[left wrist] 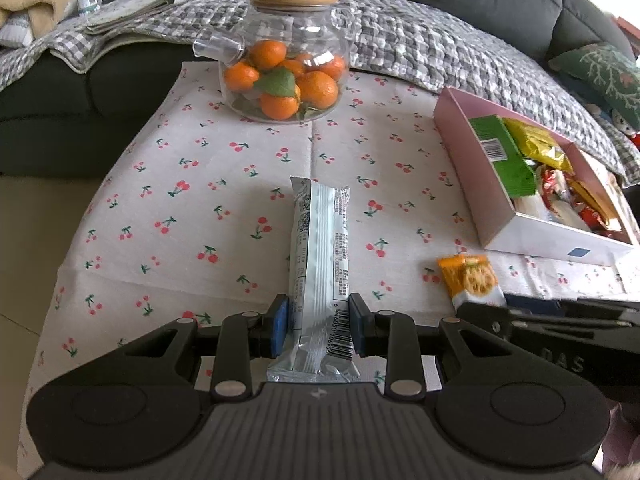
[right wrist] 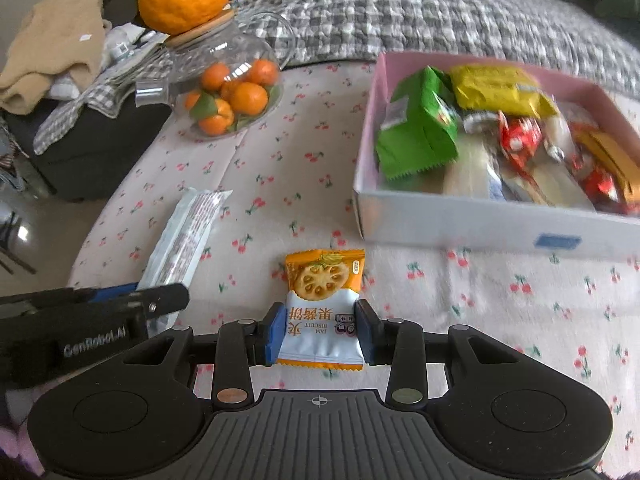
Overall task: Organize snacks
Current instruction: 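Carry the white bar and biscuit pack over the pink box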
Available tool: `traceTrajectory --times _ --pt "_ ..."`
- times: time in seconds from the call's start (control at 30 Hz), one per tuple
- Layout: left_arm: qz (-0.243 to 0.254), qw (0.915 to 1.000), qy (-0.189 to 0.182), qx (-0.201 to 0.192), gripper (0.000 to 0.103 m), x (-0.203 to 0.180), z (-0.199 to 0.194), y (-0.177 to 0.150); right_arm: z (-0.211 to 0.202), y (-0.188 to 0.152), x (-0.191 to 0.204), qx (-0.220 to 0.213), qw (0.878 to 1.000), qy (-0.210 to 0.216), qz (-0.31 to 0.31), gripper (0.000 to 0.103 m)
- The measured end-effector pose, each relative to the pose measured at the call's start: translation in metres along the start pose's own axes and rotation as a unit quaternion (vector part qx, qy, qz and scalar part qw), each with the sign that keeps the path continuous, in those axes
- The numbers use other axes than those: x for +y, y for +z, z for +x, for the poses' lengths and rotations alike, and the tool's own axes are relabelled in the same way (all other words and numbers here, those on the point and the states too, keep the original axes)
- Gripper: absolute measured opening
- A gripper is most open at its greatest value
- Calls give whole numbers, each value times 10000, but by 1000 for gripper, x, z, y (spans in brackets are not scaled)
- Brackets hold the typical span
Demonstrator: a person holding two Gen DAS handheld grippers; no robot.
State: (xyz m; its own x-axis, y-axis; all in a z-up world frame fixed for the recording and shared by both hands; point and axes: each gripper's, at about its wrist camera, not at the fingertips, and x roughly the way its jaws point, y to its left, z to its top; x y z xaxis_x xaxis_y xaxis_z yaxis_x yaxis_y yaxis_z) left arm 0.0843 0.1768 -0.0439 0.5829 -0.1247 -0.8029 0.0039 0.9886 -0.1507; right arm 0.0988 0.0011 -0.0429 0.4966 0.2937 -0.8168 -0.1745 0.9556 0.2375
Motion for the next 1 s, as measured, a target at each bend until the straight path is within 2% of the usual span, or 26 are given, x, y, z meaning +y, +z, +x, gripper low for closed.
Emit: traceTrajectory --times 0.43,0.57,0.83,0.87,0.93,1.0 --pt "-85 9992 -344 -199 28 -20 -14 8 -30 -6 -61 310 9958 433 743 37" --pt "-128 9985 -452 -288 26 -27 -18 14 -46 0 -82 206 9933 520 1007 37" --pt "-108 9954 -810 -502 23 -60 -22 32 -82 26 -130 -379 9833 679 1643 37" --pt "-111 9950 -828 -550 21 -63 -24 34 -85 30 -136 -442 9811 710 1746 37" --pt "-107 9938 -898 -647 0 -68 -28 39 -90 36 -146 -544 9773 792 1890 37" --pt "-118 9924 -962 -763 1 -72 -33 44 -94 43 -154 -641 9746 837 1975 37"
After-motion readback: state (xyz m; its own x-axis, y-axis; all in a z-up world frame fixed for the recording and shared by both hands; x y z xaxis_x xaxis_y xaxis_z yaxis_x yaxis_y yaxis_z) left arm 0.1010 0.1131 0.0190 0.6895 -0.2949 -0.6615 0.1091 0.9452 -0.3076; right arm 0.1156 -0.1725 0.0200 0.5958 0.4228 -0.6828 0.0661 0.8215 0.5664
